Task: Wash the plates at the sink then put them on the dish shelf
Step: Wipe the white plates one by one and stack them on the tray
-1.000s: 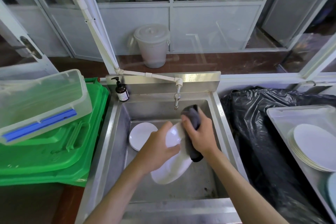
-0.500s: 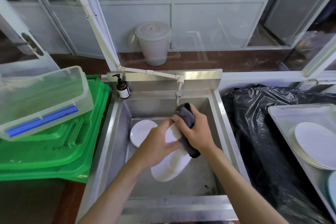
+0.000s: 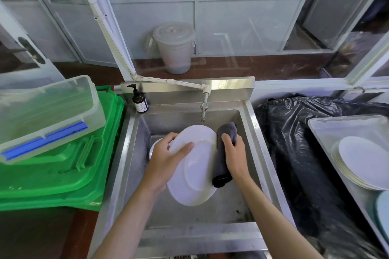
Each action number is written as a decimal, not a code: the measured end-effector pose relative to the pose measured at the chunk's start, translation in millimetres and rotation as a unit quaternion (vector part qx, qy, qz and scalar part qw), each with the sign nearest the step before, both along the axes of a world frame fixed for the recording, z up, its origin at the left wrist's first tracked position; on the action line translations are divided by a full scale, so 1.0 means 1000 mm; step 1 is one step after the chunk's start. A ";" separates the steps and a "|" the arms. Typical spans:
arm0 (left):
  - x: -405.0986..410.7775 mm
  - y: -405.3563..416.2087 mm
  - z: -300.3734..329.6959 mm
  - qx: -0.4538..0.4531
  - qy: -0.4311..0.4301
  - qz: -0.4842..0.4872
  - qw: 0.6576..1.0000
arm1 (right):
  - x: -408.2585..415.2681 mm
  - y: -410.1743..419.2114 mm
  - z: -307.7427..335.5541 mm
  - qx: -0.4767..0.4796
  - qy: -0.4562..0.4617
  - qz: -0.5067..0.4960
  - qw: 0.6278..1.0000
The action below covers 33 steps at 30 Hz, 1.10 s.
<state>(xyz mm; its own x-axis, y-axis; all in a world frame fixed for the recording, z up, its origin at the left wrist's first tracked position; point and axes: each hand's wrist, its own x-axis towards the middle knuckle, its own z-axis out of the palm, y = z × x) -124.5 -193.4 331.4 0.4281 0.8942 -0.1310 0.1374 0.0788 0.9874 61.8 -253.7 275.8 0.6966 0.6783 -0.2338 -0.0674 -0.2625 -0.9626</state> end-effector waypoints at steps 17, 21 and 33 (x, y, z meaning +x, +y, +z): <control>0.039 0.009 -0.023 -0.169 -0.073 0.302 0.935 | -0.067 -0.028 -0.019 -0.037 -0.159 0.034 0.986; 0.044 -0.006 -0.019 -0.161 -0.099 0.297 0.936 | -0.084 -0.023 -0.006 0.054 -0.286 0.110 0.950; 0.025 -0.003 -0.020 -0.096 -0.055 0.262 0.959 | -0.066 -0.015 -0.001 -0.025 -0.206 0.061 0.976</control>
<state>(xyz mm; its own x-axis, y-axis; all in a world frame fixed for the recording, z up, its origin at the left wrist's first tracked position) -99.3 -196.8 311.0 -0.0532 0.9539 -0.2953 -0.0747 0.2911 0.9538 -4.2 -269.0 274.7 0.6537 0.7566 0.0153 0.3579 -0.2913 -0.8872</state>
